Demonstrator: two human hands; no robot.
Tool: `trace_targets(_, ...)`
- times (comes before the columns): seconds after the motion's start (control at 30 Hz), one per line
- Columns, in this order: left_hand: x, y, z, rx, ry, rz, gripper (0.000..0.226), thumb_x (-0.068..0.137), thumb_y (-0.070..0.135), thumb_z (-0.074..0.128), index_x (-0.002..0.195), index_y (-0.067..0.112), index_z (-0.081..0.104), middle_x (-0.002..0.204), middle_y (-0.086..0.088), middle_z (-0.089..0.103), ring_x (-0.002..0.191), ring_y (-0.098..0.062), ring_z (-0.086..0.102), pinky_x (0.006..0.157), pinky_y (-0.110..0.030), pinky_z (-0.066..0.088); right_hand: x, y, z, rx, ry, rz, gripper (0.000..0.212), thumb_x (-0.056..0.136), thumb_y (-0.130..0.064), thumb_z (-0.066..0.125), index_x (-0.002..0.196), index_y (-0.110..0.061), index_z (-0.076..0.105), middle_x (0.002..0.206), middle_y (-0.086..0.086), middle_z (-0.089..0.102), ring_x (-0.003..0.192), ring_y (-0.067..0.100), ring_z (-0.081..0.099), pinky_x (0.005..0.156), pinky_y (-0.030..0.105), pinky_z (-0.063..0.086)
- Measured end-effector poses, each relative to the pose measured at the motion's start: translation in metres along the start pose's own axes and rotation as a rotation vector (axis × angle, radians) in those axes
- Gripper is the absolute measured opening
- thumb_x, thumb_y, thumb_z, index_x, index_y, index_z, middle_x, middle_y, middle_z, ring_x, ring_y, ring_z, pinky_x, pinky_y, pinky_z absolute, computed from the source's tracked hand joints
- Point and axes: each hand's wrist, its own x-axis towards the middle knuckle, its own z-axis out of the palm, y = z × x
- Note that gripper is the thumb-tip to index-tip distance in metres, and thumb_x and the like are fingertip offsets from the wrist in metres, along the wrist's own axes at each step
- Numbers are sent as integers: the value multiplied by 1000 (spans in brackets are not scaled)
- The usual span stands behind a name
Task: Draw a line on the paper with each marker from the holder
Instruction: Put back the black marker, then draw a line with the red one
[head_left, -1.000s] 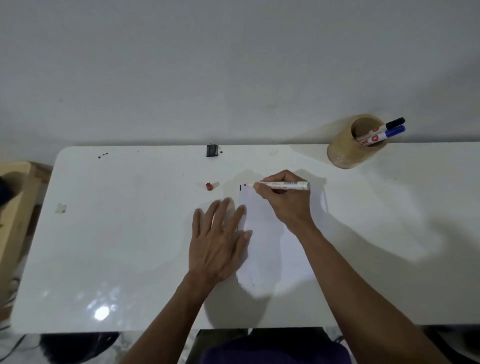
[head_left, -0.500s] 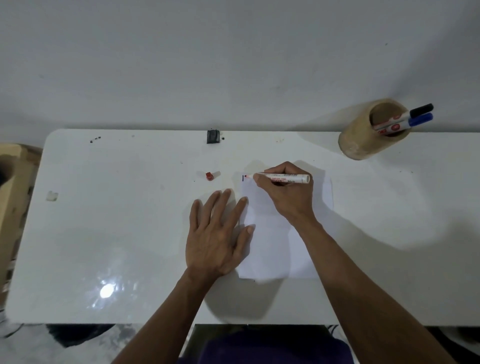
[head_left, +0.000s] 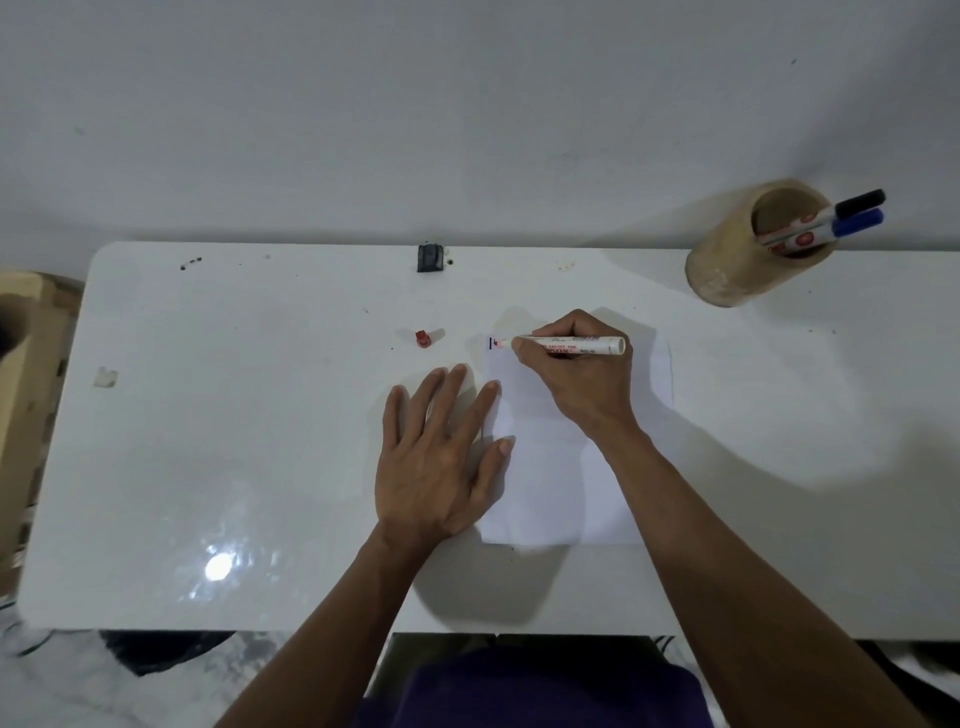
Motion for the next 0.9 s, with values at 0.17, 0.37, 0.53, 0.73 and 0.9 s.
trace_targets(0.17,0,0,1,-4,6,-2,57,96,56,47,147,30,49,156,-8,47,148,-29,37,119,-57,25,-1,-1,-1,10,-15,22,18,76,-12,88,73,-6,71,74,4,76,62,10,68,56,22,52)
trace_targets(0.37,-1,-2,3,-9,1,0,58,97,57,45,148,30,48,157,-8,45,149,-28,36,120,-57,24,-1,-2,-1,-10,-18,11,18,75,-11,88,73,-4,72,73,4,76,62,13,69,55,22,53)
trace_targets(0.53,-1,-1,2,-18,12,1,57,97,56,47,147,30,48,157,-7,46,148,-28,36,119,-57,25,-2,0,-1,-16,-21,10,18,75,-12,88,74,-3,72,74,5,76,66,22,72,56,25,55)
trace_targets(0.73,-1,-1,2,-20,2,-4,57,97,56,47,147,31,48,157,-7,46,148,-28,37,119,-57,25,-2,-3,-2,-4,-36,31,18,75,-12,88,75,-5,72,76,7,77,66,16,72,57,25,55)
trace_targets(0.9,-2,-1,2,-27,-2,2,57,97,57,46,147,30,50,156,-7,47,147,-28,38,120,-56,26,3,-21,-13,314,-15,199,25,78,-3,86,79,-14,64,85,20,75,76,28,75,65,34,61)
